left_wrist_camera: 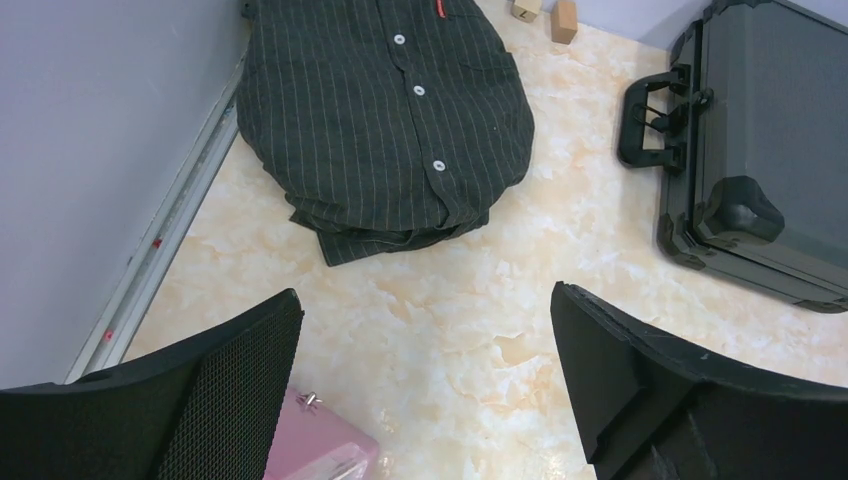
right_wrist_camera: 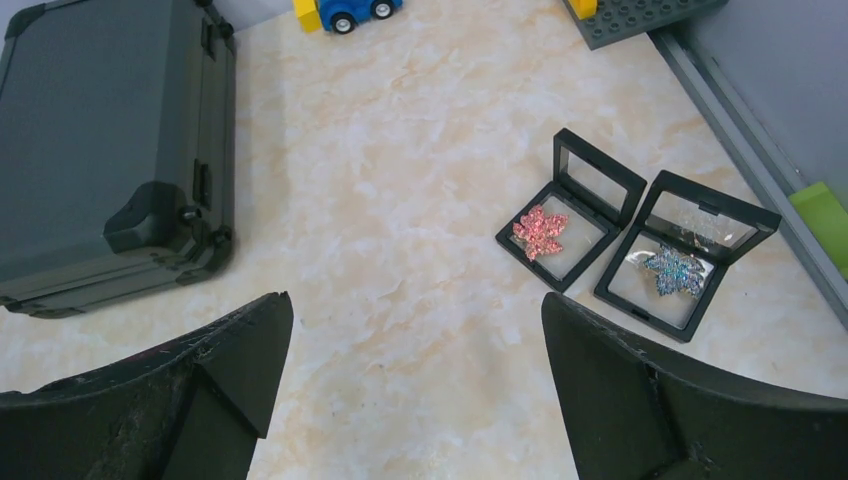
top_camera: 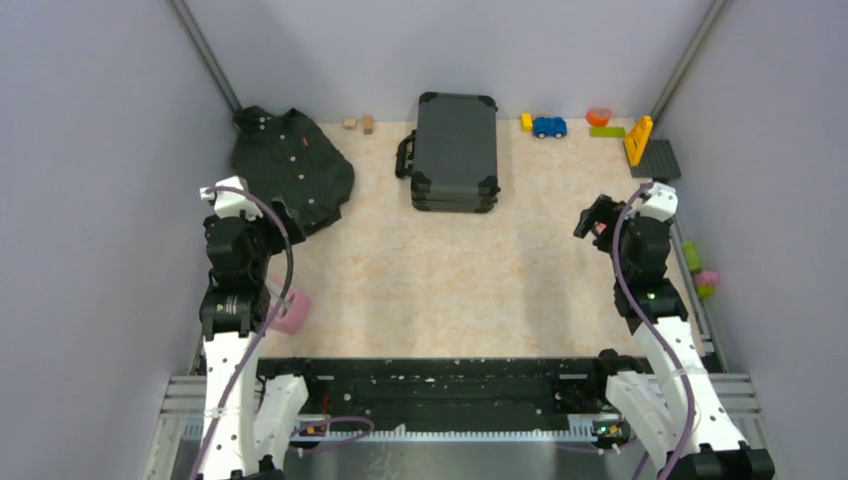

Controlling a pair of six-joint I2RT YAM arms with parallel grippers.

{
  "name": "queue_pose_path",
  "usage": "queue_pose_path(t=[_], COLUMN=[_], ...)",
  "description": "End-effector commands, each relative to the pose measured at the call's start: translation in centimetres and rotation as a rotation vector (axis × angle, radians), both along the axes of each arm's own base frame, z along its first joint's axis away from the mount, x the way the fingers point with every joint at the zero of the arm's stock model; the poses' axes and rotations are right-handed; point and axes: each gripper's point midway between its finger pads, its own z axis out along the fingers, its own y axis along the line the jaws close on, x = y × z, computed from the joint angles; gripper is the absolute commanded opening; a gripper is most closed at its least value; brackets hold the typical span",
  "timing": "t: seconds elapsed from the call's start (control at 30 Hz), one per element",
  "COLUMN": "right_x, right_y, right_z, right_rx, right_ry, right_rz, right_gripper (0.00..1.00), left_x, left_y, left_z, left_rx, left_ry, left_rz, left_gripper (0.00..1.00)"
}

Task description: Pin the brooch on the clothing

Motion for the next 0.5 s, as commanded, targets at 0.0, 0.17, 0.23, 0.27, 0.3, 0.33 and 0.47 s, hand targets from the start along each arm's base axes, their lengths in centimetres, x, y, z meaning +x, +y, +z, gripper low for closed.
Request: queue_pose_path(t=[0.0, 0.17, 0.23, 0.27, 0.3, 0.33, 0.47], right_x=[0.1, 0.1, 0.1, 0.1, 0.1, 0.1, 0.2], right_y=[-0.3, -0.2, -0.2, -0.1, -0.1, 0.0, 0.4], right_z=[3.3, 3.4, 3.3, 3.3, 3.3, 3.4, 3.7], right_rx=[0.009, 0.013, 0.015, 0.015, 0.019, 0.022, 0.030], right_ry=[-0.078, -0.083, -0.080, -0.079, -0.080, -0.082, -0.084], right_rz=[-0.015, -0.011, -0.010, -0.008, -0.006, -0.004, 0.016], right_gripper=[0.99, 0.99, 0.99, 0.99, 0.99, 0.99, 0.99], left_x=[0.5, 0.6, 0.8, 1.1, 1.3, 1.6, 4.1], left_y=[0.5, 1.1, 0.6, 0.3, 0.0, -0.4, -1.9], left_z=[1.5, 1.2, 1.1, 1.1, 1.2, 1.2, 1.6], left_rx=[-0.003, 0.005, -0.012, -0.014, -0.018, -0.025, -0.082], left_ry=[-0.040, -0.021, -0.003, 0.002, 0.004, 0.009, 0.054], left_rz=[0.028, 0.062, 0.038, 0.016, 0.001, -0.015, -0.071], left_gripper=[0.99, 0.99, 0.99, 0.99, 0.99, 0.99, 0.99])
